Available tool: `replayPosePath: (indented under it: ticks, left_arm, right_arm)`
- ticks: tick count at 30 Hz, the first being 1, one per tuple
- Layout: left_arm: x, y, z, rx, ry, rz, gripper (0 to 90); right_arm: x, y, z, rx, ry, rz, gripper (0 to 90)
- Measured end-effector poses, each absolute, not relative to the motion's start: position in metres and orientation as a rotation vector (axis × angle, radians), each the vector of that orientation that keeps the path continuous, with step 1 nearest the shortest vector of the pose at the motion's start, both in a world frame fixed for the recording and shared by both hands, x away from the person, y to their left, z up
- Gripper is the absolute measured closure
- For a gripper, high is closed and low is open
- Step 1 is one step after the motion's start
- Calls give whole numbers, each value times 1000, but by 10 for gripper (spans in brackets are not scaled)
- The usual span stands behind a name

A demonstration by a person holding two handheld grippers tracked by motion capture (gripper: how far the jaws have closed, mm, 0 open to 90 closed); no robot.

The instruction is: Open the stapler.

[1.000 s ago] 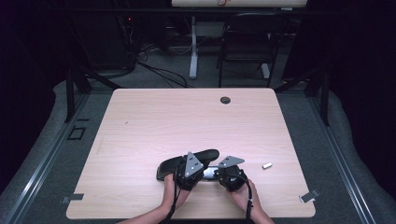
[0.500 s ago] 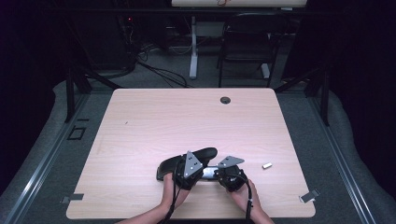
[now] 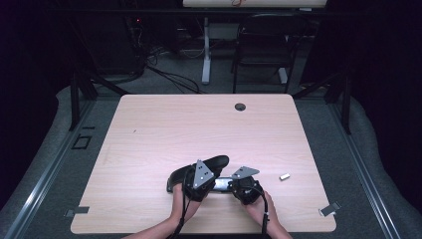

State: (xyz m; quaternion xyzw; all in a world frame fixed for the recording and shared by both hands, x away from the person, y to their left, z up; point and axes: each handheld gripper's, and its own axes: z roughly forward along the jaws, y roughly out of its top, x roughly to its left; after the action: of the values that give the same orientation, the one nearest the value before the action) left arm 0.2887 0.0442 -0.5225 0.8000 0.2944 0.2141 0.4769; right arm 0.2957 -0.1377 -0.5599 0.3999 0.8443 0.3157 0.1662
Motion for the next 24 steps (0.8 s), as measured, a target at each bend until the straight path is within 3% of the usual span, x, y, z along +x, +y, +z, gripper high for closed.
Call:
replayPosePath:
  ticks: [24]
  left_arm:
    - [288, 54, -507, 1894, 725, 542, 900]
  right_arm:
    - [296, -138, -560, 1127, 2407, 900, 900]
